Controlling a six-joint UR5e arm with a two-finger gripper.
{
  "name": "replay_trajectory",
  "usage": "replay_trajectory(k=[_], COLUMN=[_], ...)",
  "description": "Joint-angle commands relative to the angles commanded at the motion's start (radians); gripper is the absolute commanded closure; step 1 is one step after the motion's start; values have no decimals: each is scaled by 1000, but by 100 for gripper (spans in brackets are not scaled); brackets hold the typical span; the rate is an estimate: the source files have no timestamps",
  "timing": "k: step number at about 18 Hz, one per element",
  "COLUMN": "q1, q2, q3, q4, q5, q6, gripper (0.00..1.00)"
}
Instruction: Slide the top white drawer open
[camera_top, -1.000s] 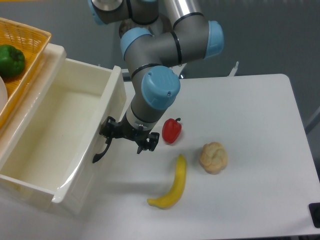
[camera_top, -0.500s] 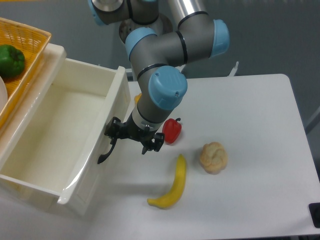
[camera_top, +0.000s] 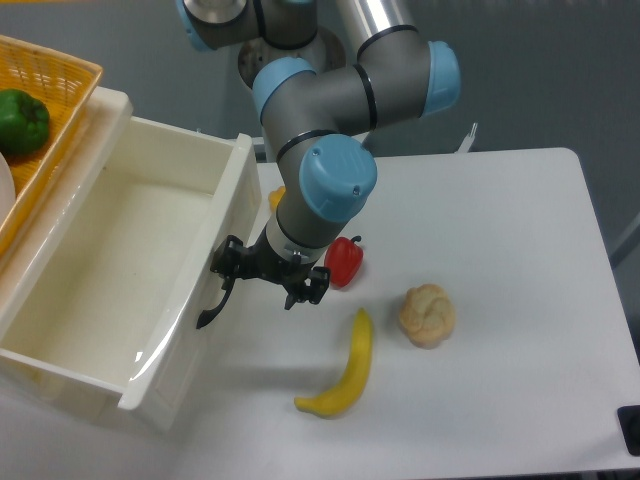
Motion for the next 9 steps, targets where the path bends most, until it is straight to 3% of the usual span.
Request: replay_trajectory(k=[9], q1=[31], q2=[5], q3=[0], q4=[5], q5=[-55], q6=[0], gripper=[0])
